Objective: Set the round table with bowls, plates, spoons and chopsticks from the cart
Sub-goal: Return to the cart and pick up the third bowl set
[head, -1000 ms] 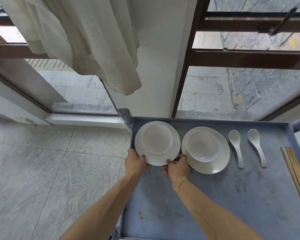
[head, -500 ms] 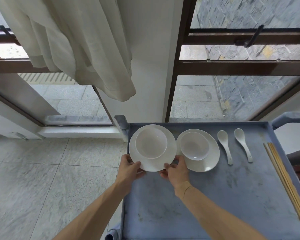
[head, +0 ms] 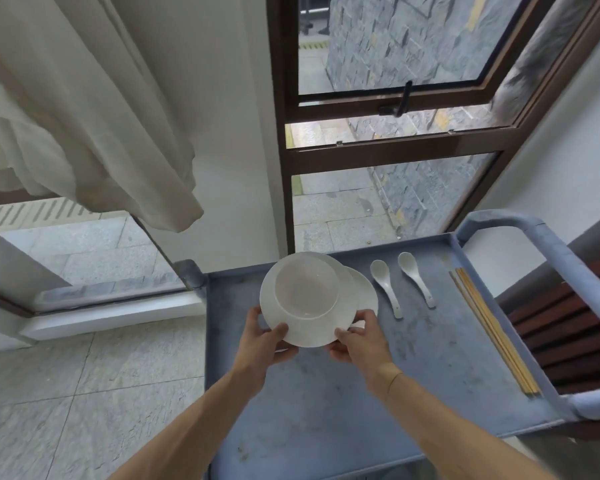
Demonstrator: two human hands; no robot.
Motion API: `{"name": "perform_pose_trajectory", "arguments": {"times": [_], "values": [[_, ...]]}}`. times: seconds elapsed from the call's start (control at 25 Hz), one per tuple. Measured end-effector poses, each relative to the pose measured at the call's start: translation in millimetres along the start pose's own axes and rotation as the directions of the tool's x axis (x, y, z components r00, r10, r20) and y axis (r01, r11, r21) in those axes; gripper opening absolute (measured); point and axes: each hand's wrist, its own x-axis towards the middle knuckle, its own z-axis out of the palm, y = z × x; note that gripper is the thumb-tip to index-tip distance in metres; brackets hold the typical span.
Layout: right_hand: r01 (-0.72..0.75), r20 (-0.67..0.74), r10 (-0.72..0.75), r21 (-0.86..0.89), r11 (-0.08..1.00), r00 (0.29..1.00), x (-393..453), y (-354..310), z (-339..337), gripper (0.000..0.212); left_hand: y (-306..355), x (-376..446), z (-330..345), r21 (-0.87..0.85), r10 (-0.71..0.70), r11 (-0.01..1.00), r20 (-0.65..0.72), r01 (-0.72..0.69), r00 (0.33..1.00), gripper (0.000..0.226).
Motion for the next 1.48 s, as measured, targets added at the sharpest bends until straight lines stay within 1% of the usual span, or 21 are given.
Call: {"name": "perform_pose_trajectory", "arguments": {"times": [0.16, 0.28, 0.36, 0.44, 0.48, 0.52, 0.56, 0.64, 0.68, 0.72, 0.84, 0.92, 0.96, 1.08, 1.2, 1.32, 1.4, 1.48], "values": [[0.035, -0.004, -0.035, -0.002, 0.999, 0.999, 6.9, -3.9, -57.6, 0.022, -13.0, 4.7, 56.6, -0.008, -0.015, 1.0, -0.019, 0.015, 1.0, 0.044], [0.071, 0.018, -0.07, -0.117, 0.991, 0.997, 17.1, -4.3, -103.9, 0.023, -29.1, 2.9, 100.0, -0.042, -0.015, 0.999, -0.029, 0.014, 0.999, 0.039], [0.097, 0.062, -0.087, -0.179, 0.979, 0.994, 27.0, -4.4, -131.4, 0.021, -37.5, 1.2, 123.2, -0.052, -0.01, 0.999, -0.058, 0.007, 0.998, 0.037], [0.142, 0.119, -0.116, -0.237, 0.961, 0.986, 39.7, -4.5, -156.8, 0.014, -43.4, 0.2, 139.3, -0.075, -0.01, 0.997, -0.097, 0.003, 0.995, 0.037], [0.169, 0.126, -0.138, -0.277, 0.946, 0.982, 48.6, -5.1, -169.2, 0.012, -46.2, -0.3, 145.3, -0.086, -0.011, 0.996, -0.117, 0.001, 0.993, 0.037], [0.194, 0.098, -0.17, -0.337, 0.922, 0.981, 59.8, -5.6, -179.5, 0.016, -48.2, -2.0, 149.1, -0.089, -0.01, 0.996, -0.133, -0.002, 0.991, 0.038], [0.202, 0.044, -0.202, -0.415, 0.887, 0.978, 73.2, -6.6, -187.9, 0.019, -49.9, -4.6, 151.6, -0.084, -0.008, 0.996, -0.146, -0.004, 0.989, 0.038], [0.188, -0.054, -0.277, -0.609, 0.771, 0.959, 103.8, -11.5, -199.8, 0.017, -54.9, -10.1, 154.7, -0.066, -0.007, 0.998, -0.168, -0.004, 0.986, 0.038], [0.183, -0.058, -0.303, -0.684, 0.706, 0.951, 118.8, -14.7, -202.0, 0.018, -58.0, -12.5, 155.9, -0.062, -0.011, 0.998, -0.18, 0.0, 0.984, 0.038], [0.185, -0.039, -0.314, -0.736, 0.651, 0.949, 132.8, -17.3, -201.2, 0.024, -60.8, -15.0, 156.5, -0.061, -0.017, 0.998, -0.189, 0.006, 0.982, 0.038], [0.191, 0.024, -0.315, -0.838, 0.512, 0.949, 159.9, -22.3, -188.5, 0.038, -67.3, -22.2, 156.9, -0.064, -0.043, 0.997, -0.207, 0.03, 0.977, 0.041], [0.165, 0.028, -0.302, -0.884, 0.437, 0.953, 172.1, -22.9, -178.1, 0.038, -71.8, -25.5, 157.4, -0.059, -0.061, 0.997, -0.219, 0.049, 0.974, 0.041], [0.146, 0.017, -0.293, -0.893, 0.426, 0.956, 176.3, -23.6, -174.4, 0.034, -73.5, -27.2, 157.4, -0.052, -0.063, 0.997, -0.214, 0.053, 0.975, 0.041], [0.118, -0.003, -0.261, -0.888, 0.445, 0.965, 184.4, -24.7, -166.7, 0.025, -78.2, -30.5, 156.1, -0.031, -0.072, 0.997, -0.19, 0.068, 0.979, 0.043], [0.07, -0.038, -0.213, -0.877, 0.476, 0.976, 184.6, -28.2, -165.2, 0.025, -82.4, -29.9, 154.2, -0.02, -0.081, 0.997, -0.168, 0.079, 0.982, 0.043], [0.038, -0.044, -0.151, -0.865, 0.5, 0.988, 173.8, -30.3, -169.9, 0.028, -83.5, -29.6, 151.2, -0.012, -0.09, 0.996, -0.132, 0.089, 0.987, 0.043], [0.026, -0.078, -0.182, -0.861, 0.508, 0.98, 160.8, -25.3, -177.9, 0.028, -84.3, -28.8, 148.5, -0.01, -0.099, 0.995, -0.109, 0.099, 0.989, 0.043], [0.012, -0.116, -0.223, -0.866, 0.499, 0.968, 144.1, -16.2, -186.2, 0.035, -83.4, -27.4, 145.4, -0.005, -0.11, 0.994, -0.085, 0.11, 0.99, 0.044]]}}
